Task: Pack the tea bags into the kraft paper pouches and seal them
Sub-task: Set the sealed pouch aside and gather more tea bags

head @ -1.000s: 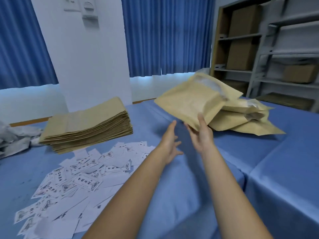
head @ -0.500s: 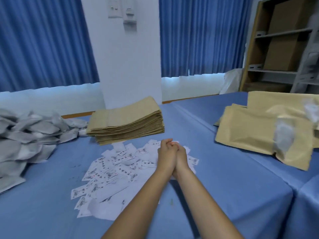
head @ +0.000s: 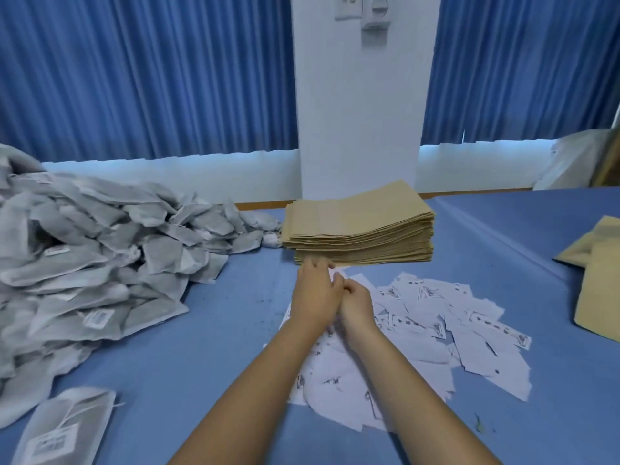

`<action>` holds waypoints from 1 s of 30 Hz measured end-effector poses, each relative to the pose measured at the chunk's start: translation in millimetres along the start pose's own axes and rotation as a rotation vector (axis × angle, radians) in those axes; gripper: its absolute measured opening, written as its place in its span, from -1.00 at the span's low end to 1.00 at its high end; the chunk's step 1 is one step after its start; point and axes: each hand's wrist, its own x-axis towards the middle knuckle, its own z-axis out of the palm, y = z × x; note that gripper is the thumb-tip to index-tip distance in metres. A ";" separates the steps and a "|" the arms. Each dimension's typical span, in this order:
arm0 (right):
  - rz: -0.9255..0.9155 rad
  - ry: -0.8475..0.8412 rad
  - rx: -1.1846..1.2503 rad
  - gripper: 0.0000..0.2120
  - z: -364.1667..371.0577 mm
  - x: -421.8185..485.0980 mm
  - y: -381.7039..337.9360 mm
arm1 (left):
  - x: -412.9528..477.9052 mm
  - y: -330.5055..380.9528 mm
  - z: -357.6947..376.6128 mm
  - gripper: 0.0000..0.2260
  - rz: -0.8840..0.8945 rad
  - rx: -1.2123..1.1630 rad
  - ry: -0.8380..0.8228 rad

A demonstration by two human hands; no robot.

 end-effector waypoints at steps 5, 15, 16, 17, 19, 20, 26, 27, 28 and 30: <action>0.178 0.019 0.166 -0.83 -22.6 24.7 -3.5 | 81.2 -8.7 5.8 -0.63 0.234 0.604 -0.007; 0.188 0.119 0.526 -0.90 -36.4 36.1 -15.1 | 117.6 -17.7 51.1 -0.62 0.394 0.876 -0.099; 0.186 0.119 0.546 -0.92 -38.9 36.3 -15.7 | 113.9 -15.4 50.2 -0.68 0.408 0.858 -0.074; 0.188 0.128 0.592 -0.89 -42.6 35.4 -17.1 | 109.4 -12.7 47.5 -0.71 0.415 0.809 -0.043; 0.207 0.158 0.802 -0.67 -53.8 35.1 -21.1 | 97.7 -10.2 33.5 -0.73 0.443 0.613 0.111; 0.222 0.157 0.937 -0.52 -60.8 35.5 -22.5 | 89.1 -11.6 21.0 -0.72 0.458 0.477 0.216; 0.172 -0.153 1.216 -0.32 -83.8 29.5 -34.9 | 27.7 -74.2 -60.1 -0.75 0.472 -0.052 0.431; 0.148 -0.193 1.143 -0.32 -86.2 26.0 -37.5 | 19.1 -85.3 -72.0 -0.75 0.449 -0.039 0.426; 0.150 -0.224 1.045 -0.27 -89.2 22.8 -39.7 | 12.8 -96.0 -80.8 -0.75 0.415 -0.018 0.423; 0.223 -0.317 0.831 -0.20 -92.9 15.4 -44.3 | 5.7 -115.0 -89.1 -0.71 0.308 0.023 0.395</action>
